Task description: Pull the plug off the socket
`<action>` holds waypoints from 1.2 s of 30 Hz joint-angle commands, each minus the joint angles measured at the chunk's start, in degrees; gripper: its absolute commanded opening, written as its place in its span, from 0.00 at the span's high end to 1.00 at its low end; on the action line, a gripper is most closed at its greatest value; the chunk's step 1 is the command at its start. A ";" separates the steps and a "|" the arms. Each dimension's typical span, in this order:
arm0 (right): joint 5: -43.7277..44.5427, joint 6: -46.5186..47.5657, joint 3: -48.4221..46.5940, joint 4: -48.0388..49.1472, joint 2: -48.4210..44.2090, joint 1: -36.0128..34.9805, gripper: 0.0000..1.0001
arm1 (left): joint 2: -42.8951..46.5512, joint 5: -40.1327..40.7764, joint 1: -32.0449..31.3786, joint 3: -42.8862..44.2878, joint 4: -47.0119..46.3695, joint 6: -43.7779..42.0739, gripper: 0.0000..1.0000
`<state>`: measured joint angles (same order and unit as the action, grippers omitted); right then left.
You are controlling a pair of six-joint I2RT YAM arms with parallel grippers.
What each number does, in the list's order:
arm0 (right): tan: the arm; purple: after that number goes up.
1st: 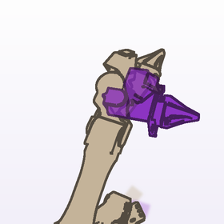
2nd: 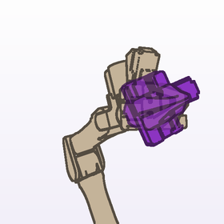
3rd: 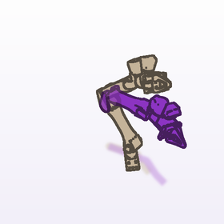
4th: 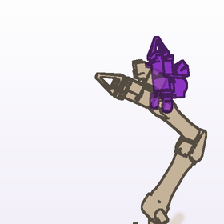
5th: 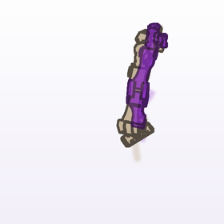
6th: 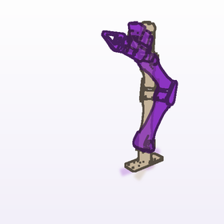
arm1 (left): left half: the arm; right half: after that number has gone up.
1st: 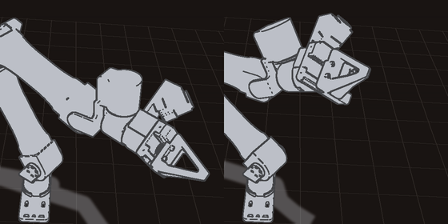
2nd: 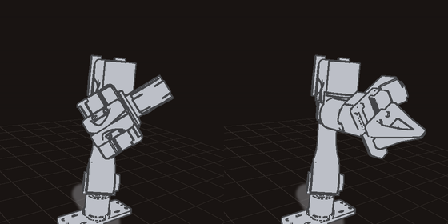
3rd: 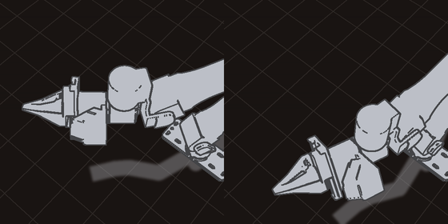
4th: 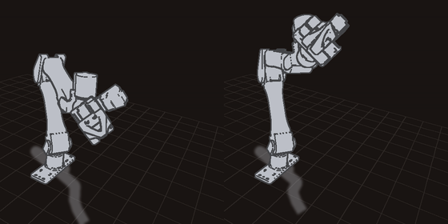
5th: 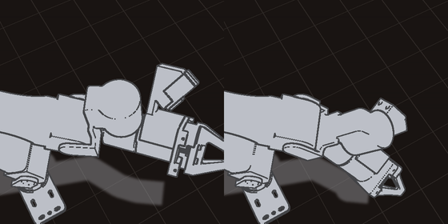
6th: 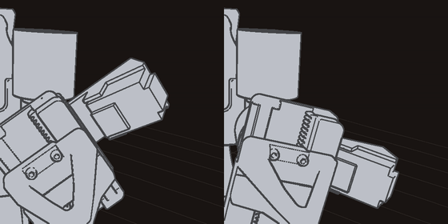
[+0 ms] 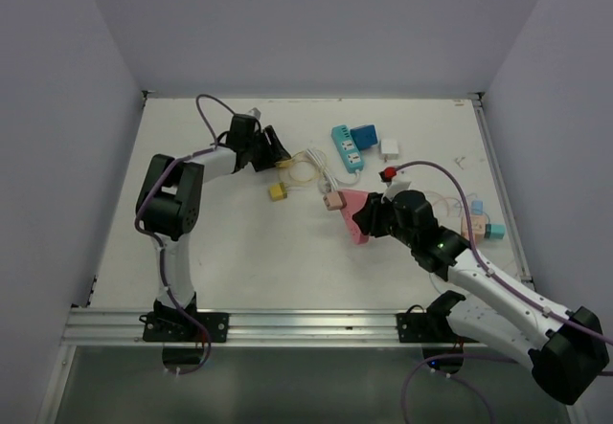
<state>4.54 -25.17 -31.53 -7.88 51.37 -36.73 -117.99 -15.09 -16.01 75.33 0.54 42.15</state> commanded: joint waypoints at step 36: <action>-11.92 0.74 -6.88 11.22 7.60 -1.76 1.00 | 51.02 9.29 -11.67 -27.34 9.67 15.67 0.03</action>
<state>-5.72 -23.55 -34.96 -3.16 58.54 -37.89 -68.18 -8.21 -26.11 49.91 13.69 51.83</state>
